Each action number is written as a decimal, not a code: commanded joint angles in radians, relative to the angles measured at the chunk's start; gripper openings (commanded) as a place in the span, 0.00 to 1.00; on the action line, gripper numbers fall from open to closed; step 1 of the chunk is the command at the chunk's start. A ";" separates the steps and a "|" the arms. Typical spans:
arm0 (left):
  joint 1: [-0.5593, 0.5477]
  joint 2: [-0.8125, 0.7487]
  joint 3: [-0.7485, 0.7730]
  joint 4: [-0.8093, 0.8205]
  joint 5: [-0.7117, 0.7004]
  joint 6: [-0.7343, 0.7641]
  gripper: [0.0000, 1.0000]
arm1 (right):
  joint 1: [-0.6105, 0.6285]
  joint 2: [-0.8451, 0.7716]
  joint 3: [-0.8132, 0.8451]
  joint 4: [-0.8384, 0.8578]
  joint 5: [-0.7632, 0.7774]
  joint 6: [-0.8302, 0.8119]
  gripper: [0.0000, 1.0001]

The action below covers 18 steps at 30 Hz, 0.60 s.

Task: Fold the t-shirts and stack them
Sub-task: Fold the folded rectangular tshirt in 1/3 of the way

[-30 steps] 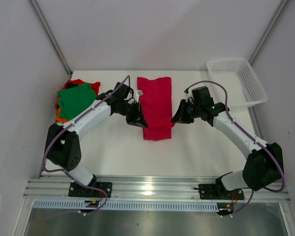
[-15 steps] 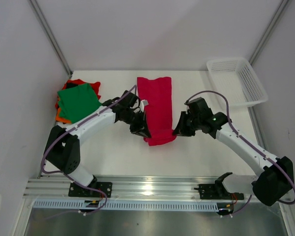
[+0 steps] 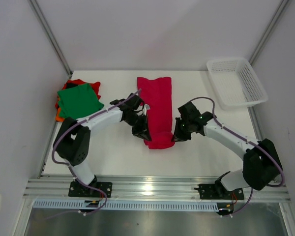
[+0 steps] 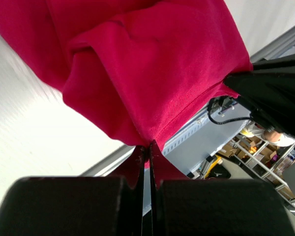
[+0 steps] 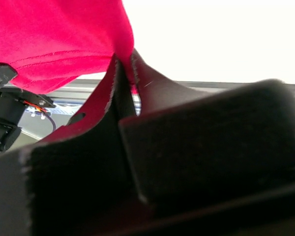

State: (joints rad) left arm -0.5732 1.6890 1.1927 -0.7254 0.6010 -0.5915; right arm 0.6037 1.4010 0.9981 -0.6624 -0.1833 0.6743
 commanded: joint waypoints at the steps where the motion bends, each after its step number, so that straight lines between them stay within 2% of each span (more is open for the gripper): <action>1: -0.001 0.069 0.077 -0.025 -0.020 0.039 0.01 | -0.013 0.052 0.046 0.041 0.021 -0.053 0.00; 7: 0.032 0.144 0.117 -0.026 -0.015 0.047 0.01 | -0.030 0.139 0.077 0.064 0.021 -0.090 0.00; 18: 0.050 0.184 0.143 -0.034 -0.009 0.059 0.01 | -0.045 0.225 0.106 0.103 0.005 -0.114 0.00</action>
State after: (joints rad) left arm -0.5285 1.8553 1.2942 -0.7475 0.5869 -0.5579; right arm 0.5713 1.6062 1.0481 -0.5846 -0.1814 0.5903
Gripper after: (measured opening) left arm 0.011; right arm 0.107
